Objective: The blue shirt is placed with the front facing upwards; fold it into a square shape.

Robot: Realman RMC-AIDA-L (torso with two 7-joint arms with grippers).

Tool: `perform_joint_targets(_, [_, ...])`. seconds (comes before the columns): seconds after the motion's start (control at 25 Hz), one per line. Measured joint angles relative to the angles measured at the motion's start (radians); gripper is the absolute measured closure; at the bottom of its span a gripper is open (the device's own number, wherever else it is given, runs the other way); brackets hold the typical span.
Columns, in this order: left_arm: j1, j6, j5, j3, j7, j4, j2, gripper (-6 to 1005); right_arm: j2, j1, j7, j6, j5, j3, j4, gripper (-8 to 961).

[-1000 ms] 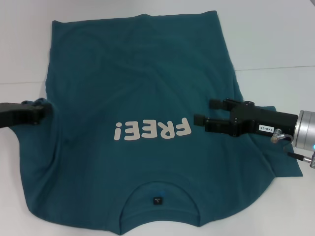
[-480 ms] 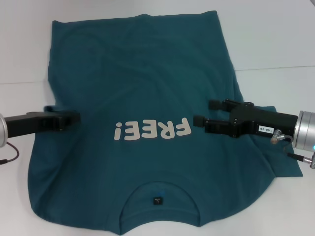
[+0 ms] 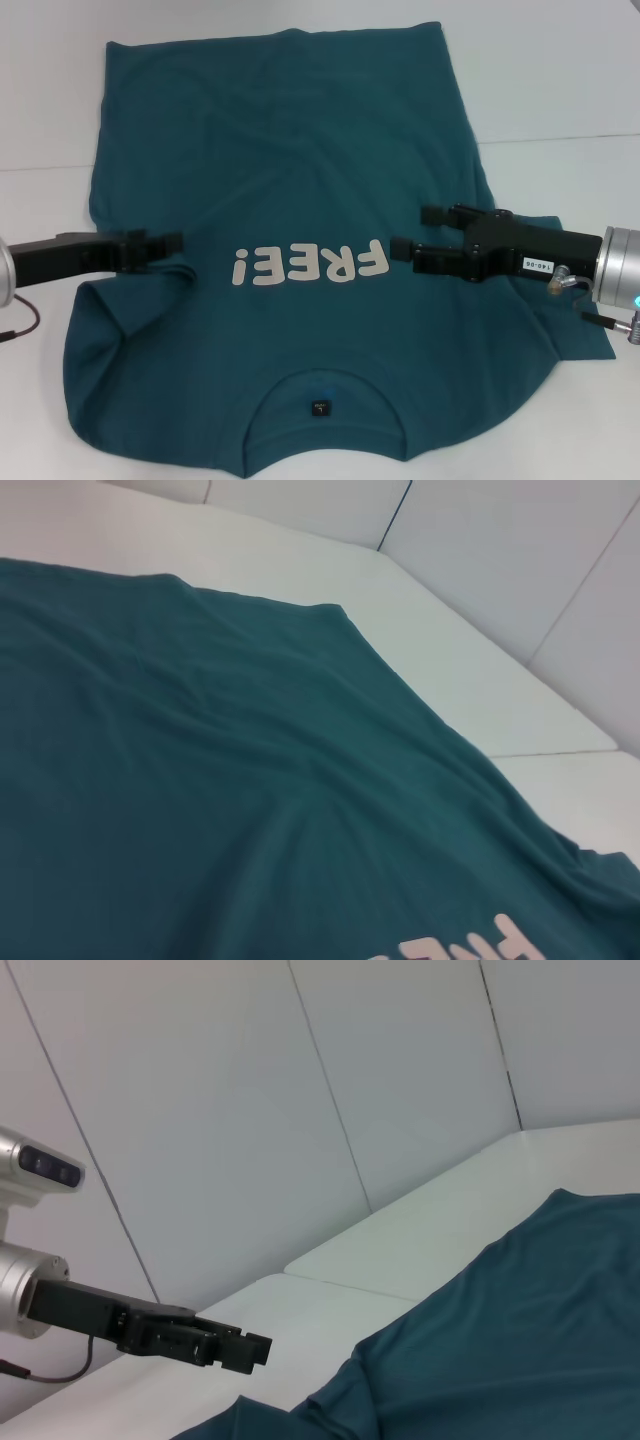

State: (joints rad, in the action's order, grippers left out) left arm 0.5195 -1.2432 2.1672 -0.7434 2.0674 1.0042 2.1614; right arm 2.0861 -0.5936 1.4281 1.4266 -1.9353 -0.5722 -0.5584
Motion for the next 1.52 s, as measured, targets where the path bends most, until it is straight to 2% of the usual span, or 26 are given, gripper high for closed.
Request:
perform_joint_targets(0.32, [-0.049, 0.015, 0.007, 0.005, -0.033, 0.001, -0.003, 238, 0.0, 0.0, 0.007, -0.004, 0.001, 0.0, -0.003, 13])
perform_joint_targets(0.72, [-0.084, -0.044, 0.011, 0.008, 0.033, 0.007, -0.008, 198, 0.0, -0.006, 0.009, -0.005, 0.001, 0.0, -0.007, 12])
perform_joint_targets(1.52, [-0.089, 0.028, 0.081, 0.007, 0.049, -0.063, -0.006, 201, 0.0, -0.004, 0.011, 0.001, -0.005, -0.006, -0.009, 11])
